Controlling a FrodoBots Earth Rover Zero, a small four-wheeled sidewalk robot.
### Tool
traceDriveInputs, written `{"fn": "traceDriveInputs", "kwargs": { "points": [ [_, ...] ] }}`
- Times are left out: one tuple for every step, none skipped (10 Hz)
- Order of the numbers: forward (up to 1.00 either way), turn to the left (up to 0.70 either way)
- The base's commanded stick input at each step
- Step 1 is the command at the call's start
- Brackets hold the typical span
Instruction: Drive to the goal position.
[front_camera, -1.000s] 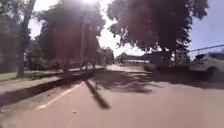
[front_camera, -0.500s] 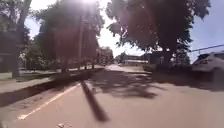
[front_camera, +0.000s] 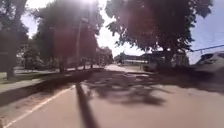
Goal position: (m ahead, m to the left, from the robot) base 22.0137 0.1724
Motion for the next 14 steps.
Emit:
{"fn": "traceDriveInputs", "kwargs": {
  "points": [
    [0.7, 0.0],
    [0.7, 0.0],
    [0.7, 0.0],
    [0.7, 0.0],
    [0.7, 0.0],
    [0.7, 0.0],
    [0.7, 0.0],
    [0.7, 0.0],
    [0.7, 0.0],
    [0.7, 0.0],
    [0.7, 0.0],
    [0.7, 0.0],
    [0.7, 0.0],
    [0.7, 0.0]
  ]
}}
